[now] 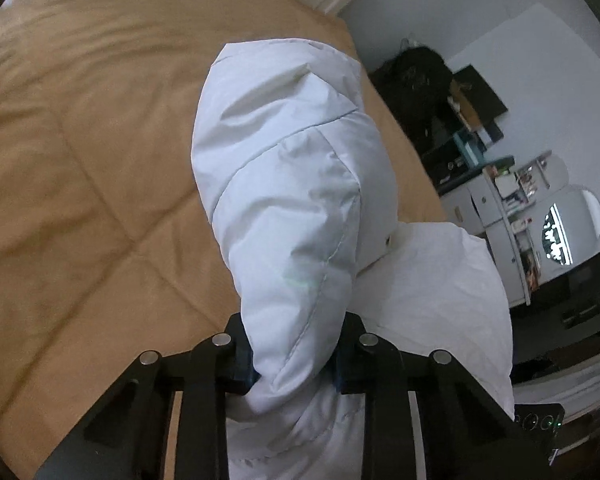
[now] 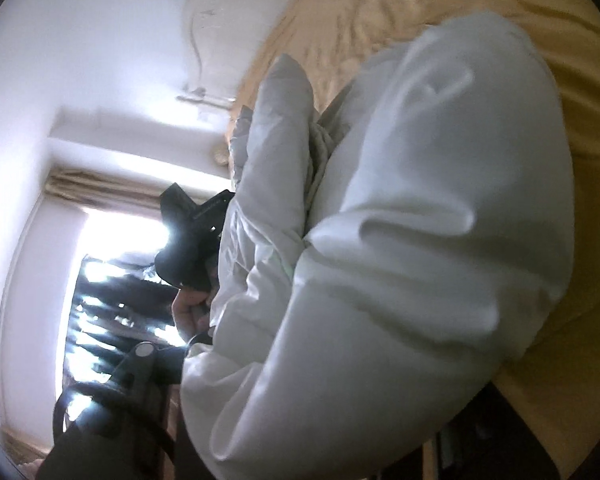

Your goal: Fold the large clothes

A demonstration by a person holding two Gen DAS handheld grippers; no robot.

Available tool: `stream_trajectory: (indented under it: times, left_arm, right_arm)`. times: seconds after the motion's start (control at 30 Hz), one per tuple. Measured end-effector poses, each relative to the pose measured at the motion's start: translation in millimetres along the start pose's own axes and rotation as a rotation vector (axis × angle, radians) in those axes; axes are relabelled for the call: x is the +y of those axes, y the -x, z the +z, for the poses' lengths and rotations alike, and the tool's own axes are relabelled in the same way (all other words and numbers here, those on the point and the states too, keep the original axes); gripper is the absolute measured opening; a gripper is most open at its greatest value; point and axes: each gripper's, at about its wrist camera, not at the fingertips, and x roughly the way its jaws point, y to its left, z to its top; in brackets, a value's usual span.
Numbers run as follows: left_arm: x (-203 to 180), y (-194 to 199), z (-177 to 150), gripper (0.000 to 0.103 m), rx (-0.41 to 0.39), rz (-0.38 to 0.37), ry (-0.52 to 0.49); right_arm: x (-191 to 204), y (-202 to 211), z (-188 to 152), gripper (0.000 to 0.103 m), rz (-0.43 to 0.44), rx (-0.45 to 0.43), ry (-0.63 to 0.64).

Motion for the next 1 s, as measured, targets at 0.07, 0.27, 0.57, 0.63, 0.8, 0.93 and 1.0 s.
stream_trajectory:
  times: [0.07, 0.27, 0.57, 0.63, 0.8, 0.93, 1.0]
  left_arm:
    - [6, 38, -1, 0.026, -0.032, 0.013, 0.021]
    - [40, 124, -23, 0.026, -0.045, 0.123, 0.043]
    - [133, 63, -66, 0.054, 0.077, 0.175, 0.198]
    - [125, 63, -59, 0.058, 0.082, 0.189, 0.177]
    - [124, 73, -36, 0.059, 0.106, 0.178, 0.183]
    - [135, 92, -30, 0.059, 0.078, 0.182, 0.209]
    - [136, 103, -27, 0.060, 0.053, 0.219, 0.190]
  right_arm:
    - [23, -10, -6, 0.033, 0.043, 0.018, 0.016]
    - [78, -43, -46, 0.033, 0.141, 0.108, 0.060]
    - [11, -121, -117, 0.078, -0.105, 0.243, 0.017]
    - [7, -122, -119, 0.078, -0.111, 0.237, -0.024]
    - [45, -85, -116, 0.078, -0.257, 0.200, 0.066]
    - [110, -39, -118, 0.061, -0.389, 0.046, 0.307]
    - [135, -34, -112, 0.047, -0.430, -0.002, 0.405]
